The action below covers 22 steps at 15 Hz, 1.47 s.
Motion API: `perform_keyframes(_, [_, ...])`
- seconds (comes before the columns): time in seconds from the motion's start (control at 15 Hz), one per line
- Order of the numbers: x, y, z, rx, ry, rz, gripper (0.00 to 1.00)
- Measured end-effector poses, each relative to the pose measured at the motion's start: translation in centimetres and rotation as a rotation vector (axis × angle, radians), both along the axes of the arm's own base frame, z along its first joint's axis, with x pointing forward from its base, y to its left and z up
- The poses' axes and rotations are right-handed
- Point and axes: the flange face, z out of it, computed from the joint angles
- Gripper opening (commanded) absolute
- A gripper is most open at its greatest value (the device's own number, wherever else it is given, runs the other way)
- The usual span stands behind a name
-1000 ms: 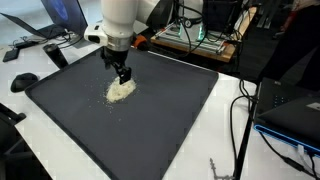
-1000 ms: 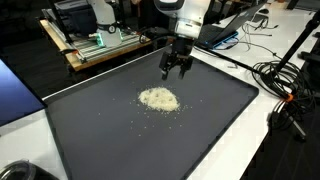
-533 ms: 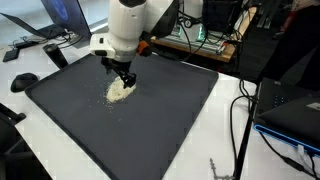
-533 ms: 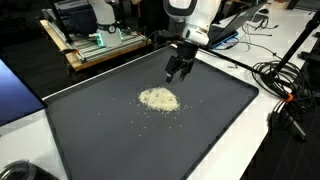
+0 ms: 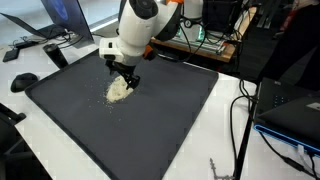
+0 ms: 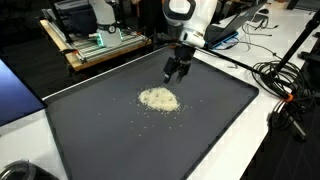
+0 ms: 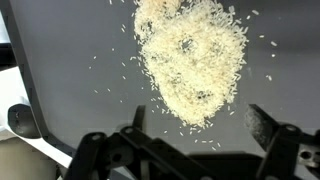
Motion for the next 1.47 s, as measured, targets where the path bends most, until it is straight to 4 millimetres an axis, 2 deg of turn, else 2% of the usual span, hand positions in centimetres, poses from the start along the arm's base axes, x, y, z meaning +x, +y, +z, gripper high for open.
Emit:
perform_keyframes(0.53, [-4.7,0.0,1.4,0.074,-0.118,-0.004,1.0])
perform_keyframes(1.13, [-10.1,-4.0,4.2,0.274,-0.23,-0.012,1.0])
perform_keyframes(1.47, [-13.1,-5.8,4.7,0.399,-0.277,-0.002,1.0])
